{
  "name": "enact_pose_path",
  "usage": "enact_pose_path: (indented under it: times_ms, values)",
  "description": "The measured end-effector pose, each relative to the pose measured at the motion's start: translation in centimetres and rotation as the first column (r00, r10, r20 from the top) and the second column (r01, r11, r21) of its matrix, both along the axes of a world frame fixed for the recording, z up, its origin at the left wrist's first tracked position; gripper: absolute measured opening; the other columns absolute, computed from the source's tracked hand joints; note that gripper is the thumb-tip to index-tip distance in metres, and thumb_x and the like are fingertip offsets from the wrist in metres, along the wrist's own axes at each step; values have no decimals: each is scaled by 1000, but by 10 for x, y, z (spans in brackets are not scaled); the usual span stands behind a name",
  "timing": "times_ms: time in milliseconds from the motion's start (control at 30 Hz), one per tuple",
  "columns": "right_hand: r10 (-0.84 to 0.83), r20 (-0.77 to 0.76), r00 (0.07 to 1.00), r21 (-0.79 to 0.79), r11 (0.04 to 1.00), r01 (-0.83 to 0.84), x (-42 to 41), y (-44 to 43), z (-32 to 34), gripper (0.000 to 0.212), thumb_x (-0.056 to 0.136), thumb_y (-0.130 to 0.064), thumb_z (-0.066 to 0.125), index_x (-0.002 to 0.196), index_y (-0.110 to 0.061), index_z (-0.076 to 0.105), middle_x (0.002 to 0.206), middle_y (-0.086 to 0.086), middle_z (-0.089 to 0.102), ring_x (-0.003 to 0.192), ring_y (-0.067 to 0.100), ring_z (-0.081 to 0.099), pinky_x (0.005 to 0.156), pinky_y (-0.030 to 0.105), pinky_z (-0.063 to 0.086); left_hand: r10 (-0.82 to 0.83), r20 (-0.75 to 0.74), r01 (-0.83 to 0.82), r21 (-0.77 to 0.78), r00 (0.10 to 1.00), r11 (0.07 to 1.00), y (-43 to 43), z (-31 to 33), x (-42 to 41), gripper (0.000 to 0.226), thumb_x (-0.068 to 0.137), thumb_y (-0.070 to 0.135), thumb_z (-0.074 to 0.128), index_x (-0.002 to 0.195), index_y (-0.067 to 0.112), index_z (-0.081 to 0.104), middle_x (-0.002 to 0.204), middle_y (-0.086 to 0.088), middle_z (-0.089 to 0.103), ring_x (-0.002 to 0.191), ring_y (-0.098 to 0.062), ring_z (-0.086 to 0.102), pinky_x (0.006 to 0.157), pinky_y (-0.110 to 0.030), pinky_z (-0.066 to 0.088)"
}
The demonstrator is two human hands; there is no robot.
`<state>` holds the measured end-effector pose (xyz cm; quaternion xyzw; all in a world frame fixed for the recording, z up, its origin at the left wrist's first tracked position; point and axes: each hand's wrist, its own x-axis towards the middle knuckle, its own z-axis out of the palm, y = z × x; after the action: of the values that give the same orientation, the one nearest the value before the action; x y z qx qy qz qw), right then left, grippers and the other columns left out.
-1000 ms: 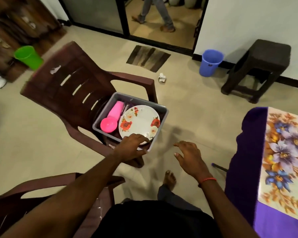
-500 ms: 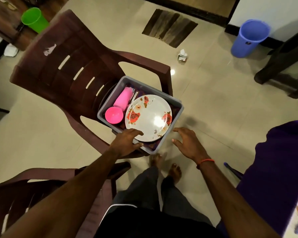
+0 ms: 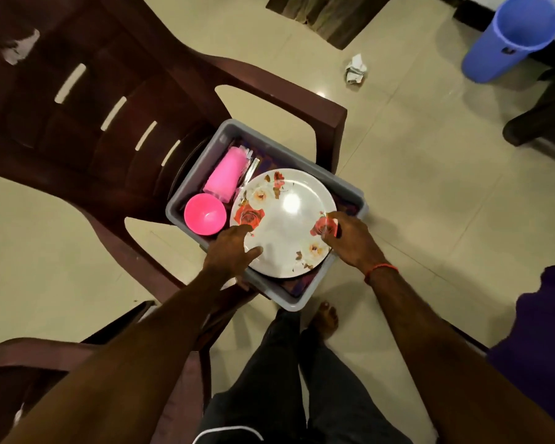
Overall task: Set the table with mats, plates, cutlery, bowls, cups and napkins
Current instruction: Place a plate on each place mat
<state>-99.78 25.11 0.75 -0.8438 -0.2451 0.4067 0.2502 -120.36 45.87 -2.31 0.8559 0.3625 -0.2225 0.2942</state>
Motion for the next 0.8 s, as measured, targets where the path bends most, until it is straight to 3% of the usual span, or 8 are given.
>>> enact_pose_path:
  times_ms: [100, 200, 267, 333, 433, 567, 667, 800]
  values:
    - [-77, -58, 995, -32, 997, 75, 13, 29, -22, 59, 86, -21, 75, 138, -11, 50, 123, 3, 63, 110, 20, 59, 87, 23, 46, 290, 30, -285, -120, 956, 951, 9, -32, 7, 77, 76, 64, 72, 136, 21, 51, 130, -4, 62, 121, -28, 57, 101, -51, 50]
    - [-137, -103, 985, -56, 990, 132, 24, 48, -50, 55, 89, -15, 70, 136, -14, 44, 115, 4, 67, 75, 9, 71, 58, 9, 47, 478, 56, -460, -198, 876, 866, 15, -53, 16, 63, 79, 44, 81, 129, 15, 55, 120, -4, 65, 110, -24, 60, 95, -39, 51]
    - [-166, -113, 980, -79, 984, 158, 29, 58, -68, 49, 91, -19, 69, 133, -15, 43, 112, 11, 69, 63, 12, 73, 52, 15, 52, 517, 47, -496, -216, 855, 841, 20, -65, 19, 67, 77, 42, 83, 129, 14, 53, 120, -5, 64, 110, -25, 60, 95, -39, 50]
    - [-183, -117, 976, -127, 977, 169, 33, 64, -79, 51, 92, -25, 68, 134, -13, 41, 116, 14, 68, 78, 20, 74, 70, 32, 60, 508, 32, -489, -228, 861, 842, 25, -78, 19, 74, 72, 47, 82, 131, 15, 50, 121, -4, 62, 110, -24, 60, 95, -41, 51]
    - [-209, -111, 972, -201, 962, 184, 37, 65, -92, 61, 93, -31, 67, 143, -12, 37, 130, 13, 62, 113, 31, 63, 99, 42, 51, 519, -23, -507, -254, 854, 824, 29, -90, 20, 76, 80, 34, 84, 139, 10, 44, 125, -4, 59, 111, -22, 57, 89, -30, 43]
    - [-234, -91, 968, -240, 948, 207, 38, 69, -104, 59, 95, -26, 64, 146, -8, 40, 138, 16, 56, 127, 33, 53, 107, 40, 42, 599, -75, -595, -268, 797, 758, 29, -103, 21, 88, 83, 30, 83, 151, 7, 33, 136, -5, 55, 123, -24, 54, 94, -30, 40]
    - [-207, -33, 978, -266, 945, 191, 39, 71, -110, 56, 96, -18, 62, 146, -6, 39, 143, 18, 51, 134, 35, 46, 114, 43, 36, 625, -62, -620, -231, 779, 750, 31, -114, 21, 85, 83, 34, 82, 150, 9, 36, 137, -11, 55, 126, -29, 53, 98, -35, 43]
    - [-185, 29, 982, -280, 942, 186, 34, 72, -113, 58, 91, -9, 67, 143, -3, 41, 141, 20, 52, 136, 37, 45, 117, 47, 34, 639, -86, -641, -218, 764, 736, 35, -122, 22, 76, 82, 34, 82, 144, 8, 45, 133, -13, 58, 116, -26, 57, 88, -32, 44]
